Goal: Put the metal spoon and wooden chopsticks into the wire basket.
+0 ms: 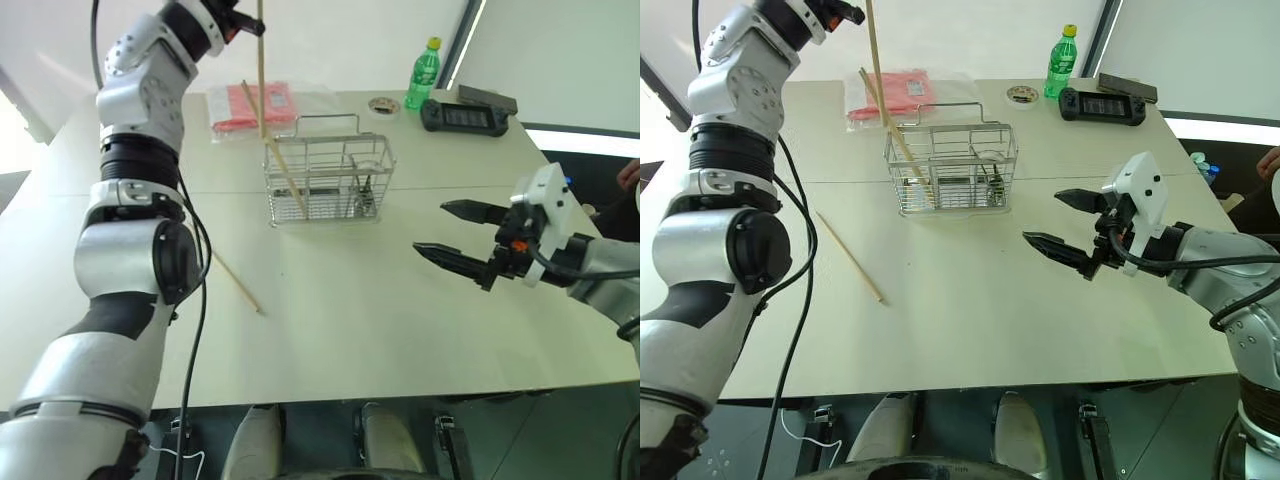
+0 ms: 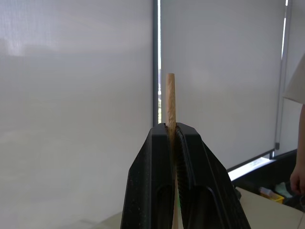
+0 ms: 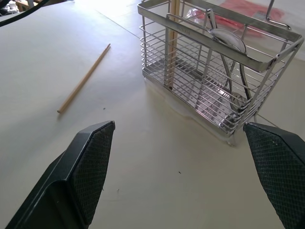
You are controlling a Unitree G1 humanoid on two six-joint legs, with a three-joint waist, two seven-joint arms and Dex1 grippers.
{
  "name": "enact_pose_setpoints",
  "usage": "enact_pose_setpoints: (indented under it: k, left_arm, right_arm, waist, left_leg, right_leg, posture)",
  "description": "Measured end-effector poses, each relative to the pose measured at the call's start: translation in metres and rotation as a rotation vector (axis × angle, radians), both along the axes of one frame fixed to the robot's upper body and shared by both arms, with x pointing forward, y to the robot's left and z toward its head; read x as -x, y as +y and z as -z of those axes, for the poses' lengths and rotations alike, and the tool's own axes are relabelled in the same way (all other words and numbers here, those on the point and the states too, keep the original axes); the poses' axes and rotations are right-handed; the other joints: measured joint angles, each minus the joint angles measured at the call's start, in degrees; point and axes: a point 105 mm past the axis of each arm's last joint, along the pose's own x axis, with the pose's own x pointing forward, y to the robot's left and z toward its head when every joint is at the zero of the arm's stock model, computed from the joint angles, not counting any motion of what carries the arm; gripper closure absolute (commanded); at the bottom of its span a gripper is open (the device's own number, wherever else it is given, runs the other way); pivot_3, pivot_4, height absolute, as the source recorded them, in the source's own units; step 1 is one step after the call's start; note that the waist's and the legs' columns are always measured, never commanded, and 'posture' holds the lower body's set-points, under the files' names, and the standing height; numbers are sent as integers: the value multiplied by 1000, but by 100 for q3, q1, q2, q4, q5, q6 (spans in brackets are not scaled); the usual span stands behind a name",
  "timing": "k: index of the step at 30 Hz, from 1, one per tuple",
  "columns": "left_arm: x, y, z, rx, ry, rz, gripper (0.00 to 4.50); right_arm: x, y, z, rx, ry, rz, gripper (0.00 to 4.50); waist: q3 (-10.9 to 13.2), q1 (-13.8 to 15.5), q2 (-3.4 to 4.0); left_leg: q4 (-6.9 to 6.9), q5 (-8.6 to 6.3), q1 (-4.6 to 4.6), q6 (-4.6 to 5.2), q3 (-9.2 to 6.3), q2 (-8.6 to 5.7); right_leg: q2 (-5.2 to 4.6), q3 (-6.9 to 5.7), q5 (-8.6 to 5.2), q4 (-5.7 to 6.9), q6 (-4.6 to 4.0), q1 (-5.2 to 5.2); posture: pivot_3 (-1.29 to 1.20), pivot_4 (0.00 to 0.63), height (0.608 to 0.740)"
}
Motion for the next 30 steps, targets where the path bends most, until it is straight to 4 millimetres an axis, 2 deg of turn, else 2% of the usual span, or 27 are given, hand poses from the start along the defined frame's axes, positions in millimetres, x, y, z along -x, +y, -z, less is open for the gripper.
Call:
enact_pose_setpoints:
  k: [5, 11, 13, 15, 19, 21, 28, 30]
  left_arm:
    - [-4, -2, 5, 34, 31, 14, 4471]
    - [6, -15, -13, 48, -5, 75, 4471]
    - [9, -23, -12, 55, -6, 104, 4471]
    - [8, -30, -1, 60, 16, 127, 4471]
    - [-1, -36, 40, 80, 129, 125, 4471]
    - [-1, -36, 54, 84, 160, 119, 4471]
    - [5, -25, 65, 91, 156, 59, 4471]
    - [6, -22, 73, 94, 172, 51, 3788]
  right_arm:
    - [1, -2, 3, -4, 9, 18, 0]
    - [0, -3, 5, -14, 13, 34, 0]
    - [0, -3, 5, -17, 12, 38, 0]
    - [0, -3, 6, -19, 12, 38, 0]
    - [0, -4, 7, -19, 17, 43, 0]
    - [0, -4, 7, -21, 16, 45, 0]
    - [1, -7, 1, -36, 2, 51, 0]
    - [0, -7, 1, -36, 1, 51, 0]
  waist:
    - [0, 1, 0]
    - [0, 6, 0]
    - [0, 10, 0]
    - [-1, 6, 1]
    - [0, -9, 1]
    - [1, -13, 1]
    - [1, 11, 2]
    - [0, 14, 2]
  left_leg:
    - [1, 0, 0, 0, 0, 0]
    - [1, 0, 0, 0, 0, 0]
    - [1, 0, 1, 0, 0, 0]
    - [2, 0, 4, -1, 0, 0]
    - [2, 1, 7, -1, 0, 0]
    - [2, 1, 4, -1, -1, 0]
    - [4, 1, 6, -1, -1, 0]
    - [7, 1, 8, -1, -1, 0]
  right_leg:
    - [0, 0, 2, -2, 2, 1]
    - [0, 0, 2, -8, 3, 5]
    - [0, 0, 2, -9, 3, 8]
    - [0, 0, 3, -9, 3, 12]
    - [0, 0, 3, -8, 3, 12]
    - [0, 0, 3, -9, 3, 9]
    - [0, 0, 4, -10, 3, 15]
    - [0, 0, 4, -11, 2, 19]
  posture:
    - [0, 150, 721]
    - [0, 150, 721]
    - [0, 150, 721]
    - [0, 150, 721]
    - [0, 150, 721]
    - [0, 150, 721]
    - [0, 150, 721]
    - [0, 150, 721]
